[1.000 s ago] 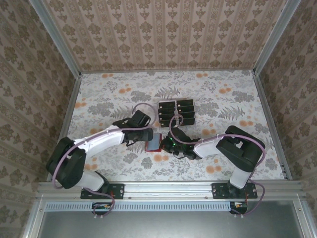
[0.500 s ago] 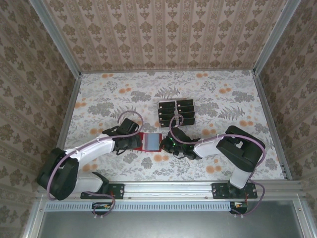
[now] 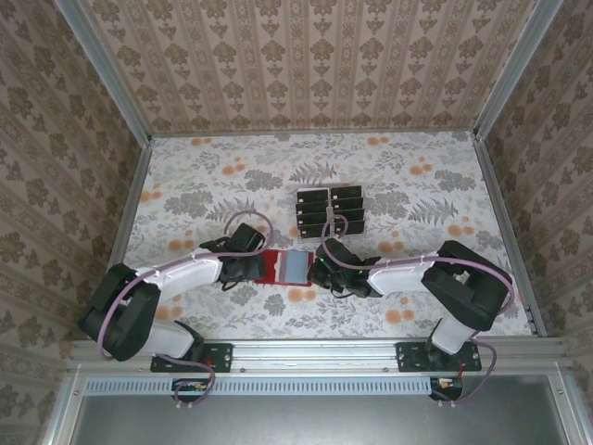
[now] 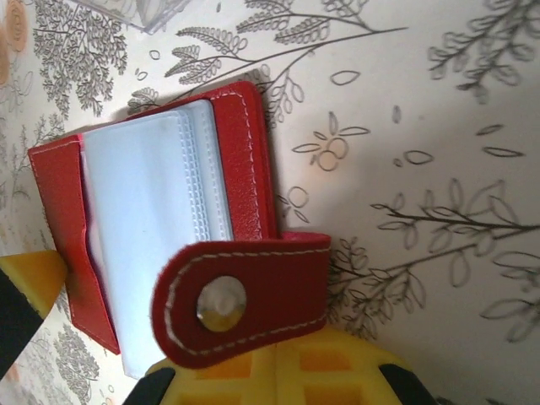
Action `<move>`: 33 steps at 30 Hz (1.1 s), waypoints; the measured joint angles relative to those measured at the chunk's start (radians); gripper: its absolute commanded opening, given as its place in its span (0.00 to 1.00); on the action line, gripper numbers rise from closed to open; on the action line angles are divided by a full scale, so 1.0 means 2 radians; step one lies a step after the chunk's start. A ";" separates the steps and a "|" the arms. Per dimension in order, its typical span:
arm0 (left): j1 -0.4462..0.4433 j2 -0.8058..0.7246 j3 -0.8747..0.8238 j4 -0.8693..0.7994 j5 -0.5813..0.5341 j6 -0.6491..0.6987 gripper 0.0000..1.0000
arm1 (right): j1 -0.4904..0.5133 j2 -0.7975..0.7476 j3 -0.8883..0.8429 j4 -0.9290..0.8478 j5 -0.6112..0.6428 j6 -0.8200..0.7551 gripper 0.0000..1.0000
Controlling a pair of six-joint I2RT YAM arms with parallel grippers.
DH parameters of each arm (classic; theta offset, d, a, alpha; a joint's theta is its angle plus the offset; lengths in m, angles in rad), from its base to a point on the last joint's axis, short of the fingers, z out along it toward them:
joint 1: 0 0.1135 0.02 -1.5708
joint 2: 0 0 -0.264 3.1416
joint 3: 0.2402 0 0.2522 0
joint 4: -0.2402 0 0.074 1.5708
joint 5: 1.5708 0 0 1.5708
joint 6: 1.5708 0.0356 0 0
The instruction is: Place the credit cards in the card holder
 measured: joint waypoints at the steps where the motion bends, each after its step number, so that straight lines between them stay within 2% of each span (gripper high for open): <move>1: -0.004 0.003 0.002 0.000 -0.004 -0.002 0.70 | -0.001 -0.003 -0.001 -0.009 0.002 -0.002 0.01; 3: -0.013 0.010 0.006 -0.001 -0.012 -0.006 0.70 | -0.007 -0.013 -0.008 -0.018 0.002 -0.008 0.14; 5: -0.023 0.014 0.008 0.001 -0.020 -0.011 0.70 | -0.015 -0.027 -0.015 -0.031 0.001 -0.018 0.22; 11: -0.047 0.015 0.006 0.019 -0.031 -0.029 0.71 | -0.043 -0.104 -0.023 -0.098 0.002 -0.070 0.37; 15: -0.052 0.008 0.003 0.027 -0.023 -0.036 0.71 | -0.045 -0.153 0.001 -0.152 0.001 -0.108 0.40; 21: -0.060 -0.029 0.003 0.025 -0.004 -0.036 0.73 | -0.036 -0.158 0.057 -0.182 -0.011 -0.140 0.43; 27: -0.058 -0.048 0.009 0.016 -0.005 -0.031 0.73 | -0.012 -0.103 0.101 -0.187 -0.020 -0.148 0.48; 33: -0.058 -0.048 0.009 0.012 -0.006 -0.027 0.73 | -0.003 -0.039 0.117 -0.185 -0.028 -0.148 0.49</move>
